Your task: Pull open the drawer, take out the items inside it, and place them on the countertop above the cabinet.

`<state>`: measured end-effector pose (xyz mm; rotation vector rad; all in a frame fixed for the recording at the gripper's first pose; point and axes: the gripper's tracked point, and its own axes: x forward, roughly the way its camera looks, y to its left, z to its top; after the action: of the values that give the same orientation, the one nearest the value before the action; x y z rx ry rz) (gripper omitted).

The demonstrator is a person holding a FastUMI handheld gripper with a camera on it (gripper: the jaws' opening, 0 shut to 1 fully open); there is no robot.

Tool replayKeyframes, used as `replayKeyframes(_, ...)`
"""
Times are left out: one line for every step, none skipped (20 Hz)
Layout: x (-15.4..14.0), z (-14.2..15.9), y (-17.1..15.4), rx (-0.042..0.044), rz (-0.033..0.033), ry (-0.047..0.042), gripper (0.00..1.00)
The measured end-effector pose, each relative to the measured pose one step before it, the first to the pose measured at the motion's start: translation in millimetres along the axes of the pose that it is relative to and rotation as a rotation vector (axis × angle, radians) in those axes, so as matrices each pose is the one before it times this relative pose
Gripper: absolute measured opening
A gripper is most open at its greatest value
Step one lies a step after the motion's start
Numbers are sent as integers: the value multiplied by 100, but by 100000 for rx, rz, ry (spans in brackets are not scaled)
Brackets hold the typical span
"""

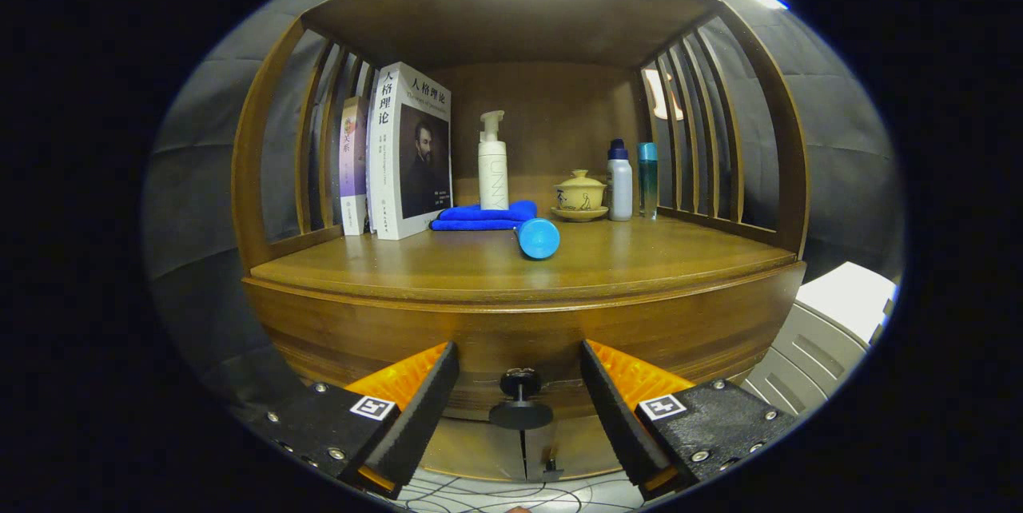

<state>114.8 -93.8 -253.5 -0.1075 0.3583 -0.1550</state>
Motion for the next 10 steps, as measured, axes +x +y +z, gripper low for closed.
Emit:
replayKeyframes(-1778, 1203, -1083, 99, -1508, -38, 95)
replayKeyframes(-1226, 1964, -662, 1130, -418, -2700, 95)
replayKeyframes(-1325, 2303, -510, 1840, 25, -3117, 95)
replayKeyframes(-1039, 2317, -448, 1845, 311, -2551, 95)
replayKeyframes(-961, 2527, -529, 1332, 176, -2531, 95)
replayKeyframes(-865, 2194, -767, 864, -1003, -1546, 95)
replayKeyframes(-1010, 2108, -1167, 1100, -3061, -582, 95)
replayKeyframes(-861, 2392, -831, 119, -2012, -2334, 95)
replayKeyframes(-719, 2197, -544, -618, -895, -2304, 95)
replayKeyframes(-840, 1980, -596, -1069, -980, -2610, 94)
